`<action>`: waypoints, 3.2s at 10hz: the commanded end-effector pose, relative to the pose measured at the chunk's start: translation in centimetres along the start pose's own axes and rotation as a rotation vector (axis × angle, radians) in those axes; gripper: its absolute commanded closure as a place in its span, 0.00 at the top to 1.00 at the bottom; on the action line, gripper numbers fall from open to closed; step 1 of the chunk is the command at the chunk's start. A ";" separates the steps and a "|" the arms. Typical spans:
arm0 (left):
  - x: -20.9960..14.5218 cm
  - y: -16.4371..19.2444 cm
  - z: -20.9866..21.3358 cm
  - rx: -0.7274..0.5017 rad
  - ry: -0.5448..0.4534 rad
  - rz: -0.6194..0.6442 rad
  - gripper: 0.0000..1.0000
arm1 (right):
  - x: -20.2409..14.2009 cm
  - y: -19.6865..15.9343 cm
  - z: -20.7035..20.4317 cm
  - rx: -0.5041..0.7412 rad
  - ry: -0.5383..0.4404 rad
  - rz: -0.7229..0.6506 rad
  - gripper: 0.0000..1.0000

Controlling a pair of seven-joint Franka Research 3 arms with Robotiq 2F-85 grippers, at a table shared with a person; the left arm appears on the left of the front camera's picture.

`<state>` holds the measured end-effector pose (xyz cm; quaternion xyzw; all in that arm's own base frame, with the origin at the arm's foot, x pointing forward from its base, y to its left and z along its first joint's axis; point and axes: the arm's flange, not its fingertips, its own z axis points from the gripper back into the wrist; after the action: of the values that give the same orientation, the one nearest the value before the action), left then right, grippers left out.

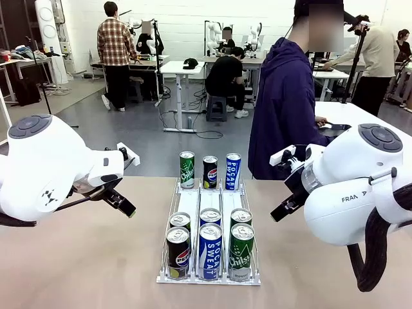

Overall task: Retrieve and hand over the desired beverage to the person.
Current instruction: Pick up a can of the same type that the person held from the Automatic Can Dispenser.

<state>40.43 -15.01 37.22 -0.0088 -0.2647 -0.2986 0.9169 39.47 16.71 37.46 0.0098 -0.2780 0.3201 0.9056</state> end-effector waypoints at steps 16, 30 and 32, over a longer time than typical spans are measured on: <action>1.8 -1.3 15.5 0.065 -0.111 -0.130 1.00 | 4.9 1.5 13.9 -0.235 -0.095 0.102 1.00; 0.9 14.8 27.7 -0.546 -0.009 -0.151 1.00 | -1.1 -10.7 30.3 0.084 -0.352 -0.197 1.00; -1.6 18.4 27.5 -0.617 -0.123 -0.066 1.00 | -4.3 -13.3 32.5 0.106 -0.443 -0.269 1.00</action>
<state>35.37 4.79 63.30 -0.2708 -0.2055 -0.4135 0.8447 28.88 -2.10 65.46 0.1521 -0.4402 0.2034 0.8612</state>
